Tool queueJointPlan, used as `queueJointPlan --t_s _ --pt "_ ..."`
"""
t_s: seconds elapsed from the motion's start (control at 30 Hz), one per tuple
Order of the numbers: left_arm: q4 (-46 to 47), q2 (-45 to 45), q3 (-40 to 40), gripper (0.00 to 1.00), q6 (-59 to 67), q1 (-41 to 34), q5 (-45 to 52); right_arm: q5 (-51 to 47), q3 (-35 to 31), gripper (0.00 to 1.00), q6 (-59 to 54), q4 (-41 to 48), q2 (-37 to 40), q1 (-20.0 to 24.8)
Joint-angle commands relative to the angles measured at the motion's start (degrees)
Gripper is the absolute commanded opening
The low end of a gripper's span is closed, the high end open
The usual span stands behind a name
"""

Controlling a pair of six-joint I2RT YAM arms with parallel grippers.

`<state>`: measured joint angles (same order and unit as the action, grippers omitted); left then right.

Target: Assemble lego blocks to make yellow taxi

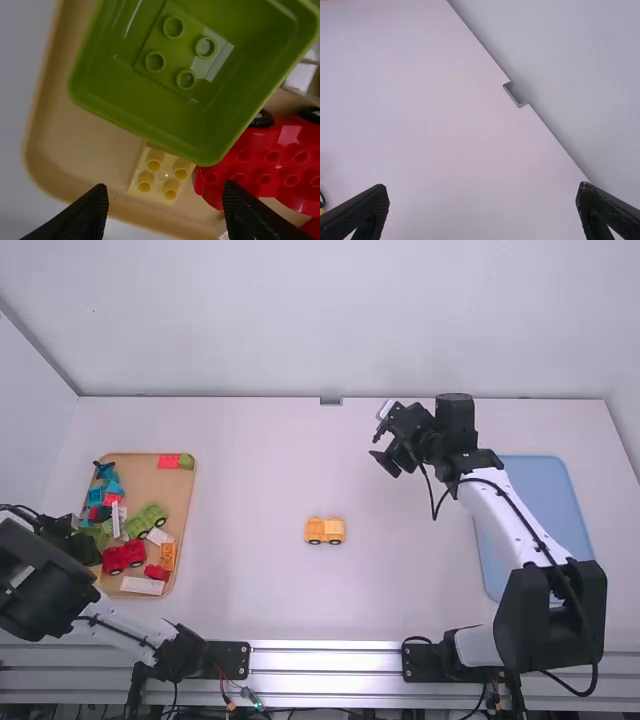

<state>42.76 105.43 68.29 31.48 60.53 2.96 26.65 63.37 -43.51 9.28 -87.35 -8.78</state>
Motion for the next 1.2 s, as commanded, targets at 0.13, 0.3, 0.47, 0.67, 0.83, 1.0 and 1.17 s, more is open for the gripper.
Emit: queueJointPlan --t_s 0.13,0.3,0.47,0.67,0.83,1.0,1.17 --pt "0.2 0.7 -0.4 0.58 -2.1 -0.1 2.0 0.3 1.9 0.99 0.2 0.3 0.5 0.2" --pt "0.5 0.8 -0.5 0.6 -3.8 -0.1 1.9 0.3 1.9 0.99 0.2 0.7 0.5 0.2" --pt "-1.3 0.8 -2.3 0.6 -3.7 0.4 2.1 0.3 1.9 0.99 0.2 1.0 0.5 0.3" --pt "-2.8 0.8 -5.0 0.52 -3.8 0.2 -2.6 0.3 1.9 0.99 0.2 0.4 0.5 0.3" --pt "-2.8 0.8 -4.7 0.51 -3.0 0.9 -2.4 0.3 1.9 0.99 0.2 0.2 0.5 -0.4" --pt "-4.5 0.8 -4.7 0.53 0.2 0.6 -2.7 0.3 1.9 0.99 0.2 0.2 0.5 -0.3" --pt "-5.2 0.8 -4.7 0.55 -0.7 0.5 -4.0 0.5 1.9 0.99 0.2 0.2 0.5 -0.3"
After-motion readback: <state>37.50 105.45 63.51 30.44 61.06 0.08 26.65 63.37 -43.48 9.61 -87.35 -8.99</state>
